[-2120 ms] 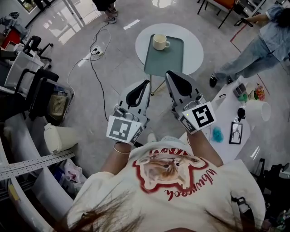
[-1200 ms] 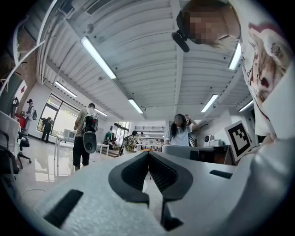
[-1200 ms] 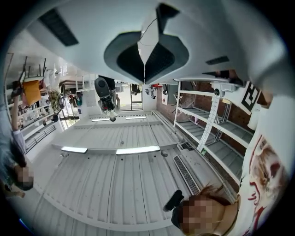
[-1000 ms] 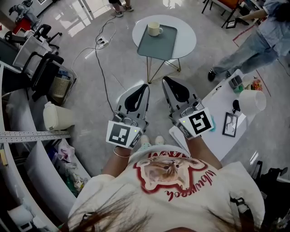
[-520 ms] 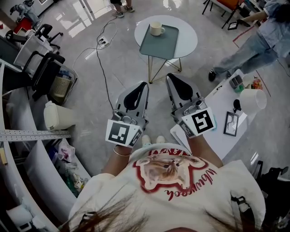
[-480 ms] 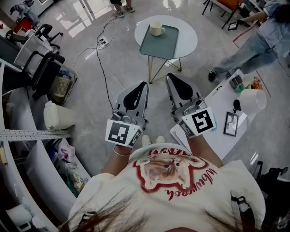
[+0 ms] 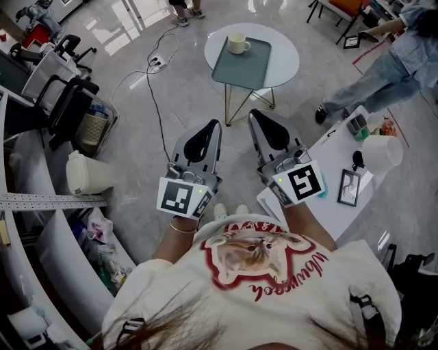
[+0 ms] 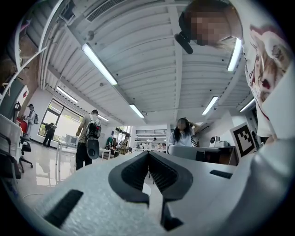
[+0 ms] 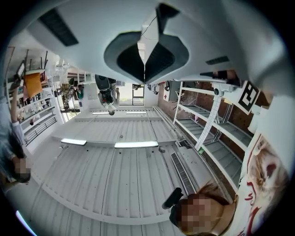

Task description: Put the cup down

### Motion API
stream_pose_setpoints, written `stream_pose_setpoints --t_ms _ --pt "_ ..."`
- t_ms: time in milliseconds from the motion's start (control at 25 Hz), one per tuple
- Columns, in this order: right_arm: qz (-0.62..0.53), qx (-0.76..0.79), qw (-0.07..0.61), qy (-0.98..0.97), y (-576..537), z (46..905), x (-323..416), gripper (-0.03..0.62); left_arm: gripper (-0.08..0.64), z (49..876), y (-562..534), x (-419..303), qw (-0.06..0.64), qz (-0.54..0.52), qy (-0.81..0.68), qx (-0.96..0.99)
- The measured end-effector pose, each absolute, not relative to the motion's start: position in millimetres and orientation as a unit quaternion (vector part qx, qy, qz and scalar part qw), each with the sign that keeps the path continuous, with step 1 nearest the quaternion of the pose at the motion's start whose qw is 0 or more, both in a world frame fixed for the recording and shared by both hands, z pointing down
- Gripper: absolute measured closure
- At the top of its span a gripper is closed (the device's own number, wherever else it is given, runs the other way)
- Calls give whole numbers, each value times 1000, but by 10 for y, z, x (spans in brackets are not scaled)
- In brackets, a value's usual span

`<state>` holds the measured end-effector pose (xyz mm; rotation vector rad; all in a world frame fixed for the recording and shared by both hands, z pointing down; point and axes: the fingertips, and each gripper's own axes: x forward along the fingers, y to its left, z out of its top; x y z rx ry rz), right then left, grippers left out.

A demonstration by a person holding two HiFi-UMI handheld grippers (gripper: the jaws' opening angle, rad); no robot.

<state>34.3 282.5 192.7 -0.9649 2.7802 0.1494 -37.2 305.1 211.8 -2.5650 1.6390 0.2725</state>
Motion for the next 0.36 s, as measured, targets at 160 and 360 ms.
stream_pose_setpoints --t_ms 160,360 --pt "46 -329 95 938 2851 1929 331 563 546 2130 3075 -372 43 90 536 -839" --pt "56 -324 96 939 2924 1939 308 563 546 2153 3135 -379 39 90 534 -840"
